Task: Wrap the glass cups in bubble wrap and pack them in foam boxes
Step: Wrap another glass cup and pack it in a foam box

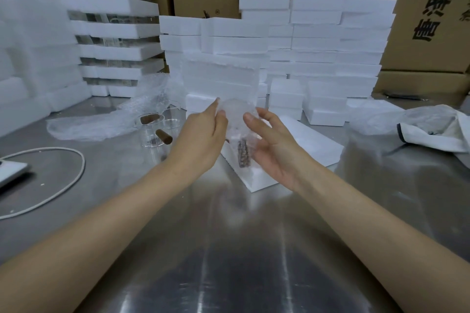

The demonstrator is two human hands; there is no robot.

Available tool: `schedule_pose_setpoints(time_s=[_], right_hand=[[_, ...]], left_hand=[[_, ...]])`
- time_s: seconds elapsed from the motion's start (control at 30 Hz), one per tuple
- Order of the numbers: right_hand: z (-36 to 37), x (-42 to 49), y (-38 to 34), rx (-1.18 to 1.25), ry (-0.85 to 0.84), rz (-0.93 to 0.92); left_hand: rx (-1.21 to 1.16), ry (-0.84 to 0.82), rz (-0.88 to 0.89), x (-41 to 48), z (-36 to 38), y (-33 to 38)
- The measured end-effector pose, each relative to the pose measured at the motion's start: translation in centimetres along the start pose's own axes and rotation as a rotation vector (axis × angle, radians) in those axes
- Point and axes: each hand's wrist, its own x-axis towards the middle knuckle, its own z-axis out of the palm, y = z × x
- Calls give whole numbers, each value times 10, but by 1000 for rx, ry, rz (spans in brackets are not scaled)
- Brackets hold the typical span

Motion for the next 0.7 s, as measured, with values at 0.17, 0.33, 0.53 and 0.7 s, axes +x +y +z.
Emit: schedule_pose_setpoints(time_s=[0.17,0.33,0.53,0.7], right_hand=[[-1,0,0,-85,-41,-23],[-1,-2,3,-252,-56,-30],[0,1,1,-47,29,-25],[-2,2,4,-124,-23,-37]], left_hand=[[-12,92,-27,3,-2,0],[173,157,14,-2,-7,8],[-149,63,-94,-1,-6,13],[-103,62,-28,0,-5,6]])
